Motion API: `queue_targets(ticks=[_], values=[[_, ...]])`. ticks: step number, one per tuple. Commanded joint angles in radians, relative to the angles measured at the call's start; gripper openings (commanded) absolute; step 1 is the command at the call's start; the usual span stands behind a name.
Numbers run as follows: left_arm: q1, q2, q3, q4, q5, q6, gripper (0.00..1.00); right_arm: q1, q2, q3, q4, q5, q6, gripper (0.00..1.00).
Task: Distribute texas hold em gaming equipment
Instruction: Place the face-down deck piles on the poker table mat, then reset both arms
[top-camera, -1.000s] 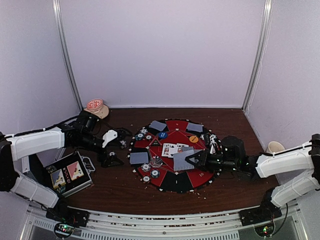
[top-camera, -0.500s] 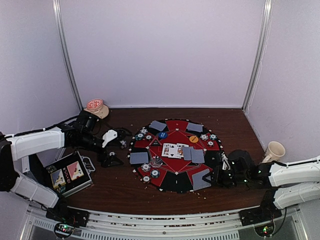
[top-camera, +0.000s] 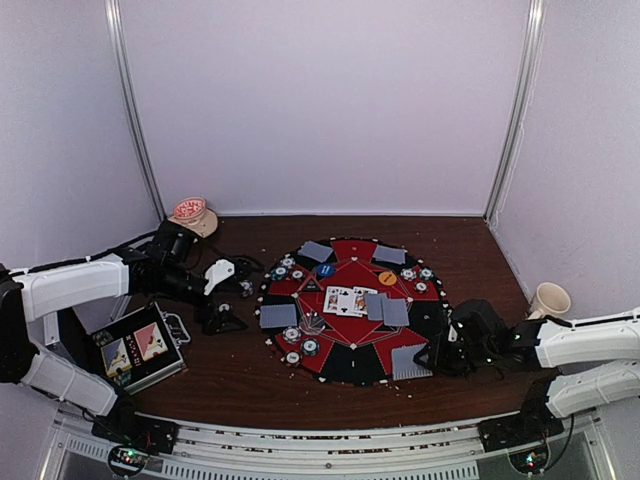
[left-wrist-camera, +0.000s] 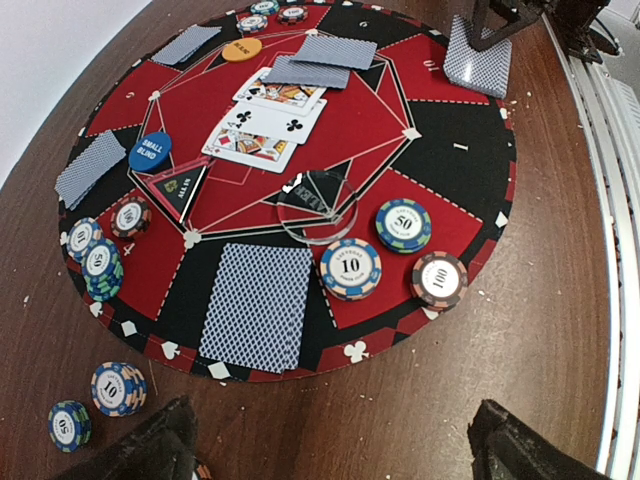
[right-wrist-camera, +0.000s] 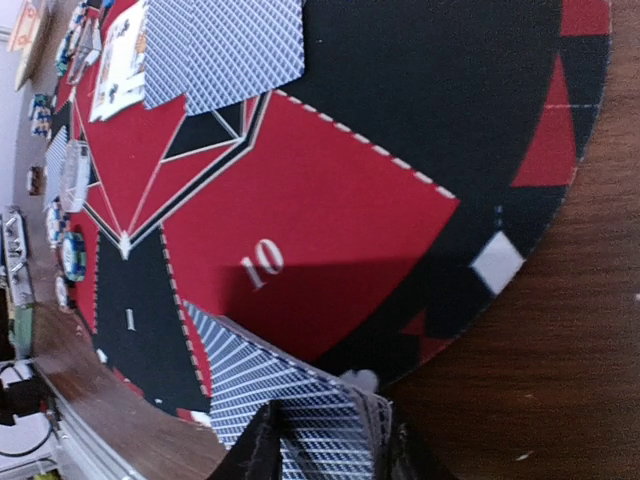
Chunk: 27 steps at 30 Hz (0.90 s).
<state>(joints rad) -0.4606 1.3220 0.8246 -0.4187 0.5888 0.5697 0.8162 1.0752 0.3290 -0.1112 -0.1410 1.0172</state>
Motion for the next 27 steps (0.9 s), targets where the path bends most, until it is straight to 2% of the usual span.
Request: queue_targets(ticks=[1, 3, 6, 9, 12, 13, 14, 19, 24, 27], values=[[0.007, -0.003, -0.002, 0.025, 0.019, -0.005, 0.98, -0.008, -0.016, 0.024, -0.196, 0.147, -0.017, 0.37], [0.007, -0.002, -0.002, 0.026, 0.017, -0.005, 0.98, -0.008, -0.042, 0.034, -0.239, 0.182, -0.013, 0.44], [0.007, -0.001, -0.001, 0.026, 0.016, -0.006, 0.98, -0.007, -0.084, 0.054, -0.308, 0.231, -0.009, 0.49], [0.007, -0.004, -0.002, 0.026, 0.014, -0.007, 0.98, -0.008, -0.105, 0.085, -0.362, 0.27, -0.012, 0.61], [0.007, -0.004, -0.004, 0.032, 0.006, -0.01, 0.98, -0.008, -0.104, 0.131, -0.422, 0.312, -0.025, 0.83], [0.007, -0.004, -0.004, 0.033, 0.002, -0.012, 0.98, -0.007, -0.104, 0.152, -0.44, 0.335, -0.031, 0.95], [0.008, -0.004, -0.004, 0.037, -0.002, -0.015, 0.98, -0.005, -0.102, 0.182, -0.457, 0.356, -0.038, 0.99], [0.054, -0.014, -0.001, 0.082, -0.036, -0.069, 0.98, 0.003, -0.1, 0.329, -0.501, 0.489, -0.079, 1.0], [0.201, -0.034, 0.042, 0.121, -0.048, -0.14, 0.98, 0.003, -0.083, 0.467, -0.485, 0.714, -0.208, 1.0], [0.281, -0.097, 0.052, 0.168, -0.138, -0.196, 0.98, 0.003, -0.042, 0.532, -0.448, 0.852, -0.338, 1.0]])
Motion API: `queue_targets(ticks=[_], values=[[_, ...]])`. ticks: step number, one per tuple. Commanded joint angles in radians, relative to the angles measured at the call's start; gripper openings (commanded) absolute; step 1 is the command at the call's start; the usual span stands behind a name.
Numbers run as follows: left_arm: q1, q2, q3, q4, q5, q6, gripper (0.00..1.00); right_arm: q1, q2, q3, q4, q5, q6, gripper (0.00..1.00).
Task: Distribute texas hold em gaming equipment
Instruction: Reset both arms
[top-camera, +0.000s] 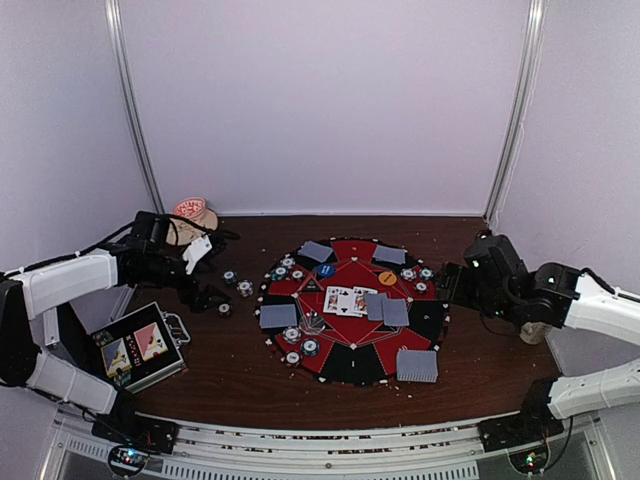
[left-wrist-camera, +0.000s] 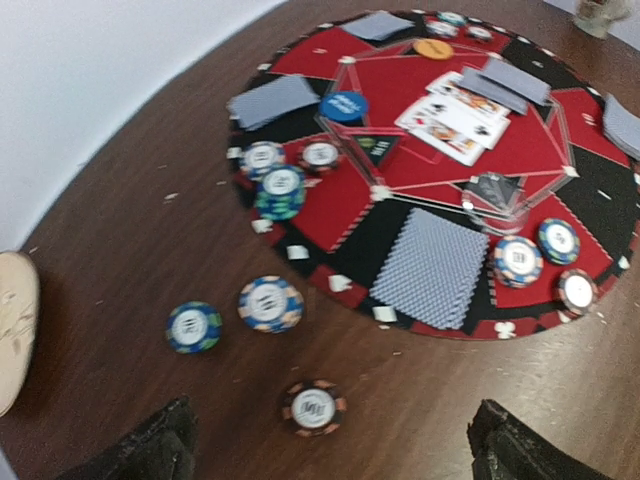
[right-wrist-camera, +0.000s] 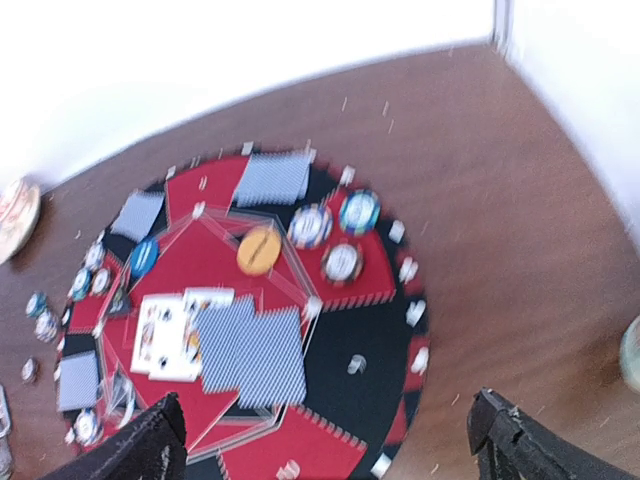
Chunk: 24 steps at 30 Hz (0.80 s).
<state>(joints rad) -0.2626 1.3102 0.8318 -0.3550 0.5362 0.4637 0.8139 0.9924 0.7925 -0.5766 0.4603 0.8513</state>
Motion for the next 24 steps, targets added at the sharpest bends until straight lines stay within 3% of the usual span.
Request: queue_targets(ticks=[1, 6, 10, 15, 24], values=[[0.104, -0.114, 0.041, 0.127, -0.114, -0.101, 0.98, 0.005, 0.057, 0.083, 0.028, 0.301, -0.198, 1.0], [0.243, -0.278, -0.023, 0.224, -0.199, -0.154, 0.98, 0.004, 0.114, 0.094, 0.122, 0.429, -0.248, 1.0], [0.336, -0.367, -0.1, 0.24, -0.177, -0.187, 0.98, 0.003, 0.078, 0.033, 0.238, 0.453, -0.298, 1.0], [0.343, -0.42, -0.173, 0.246, -0.2, -0.208, 0.98, 0.002, 0.029, 0.005, 0.232, 0.496, -0.316, 1.0], [0.344, -0.514, -0.165, 0.191, -0.22, -0.207, 0.98, 0.003, -0.099, -0.058, 0.266, 0.488, -0.319, 1.0]])
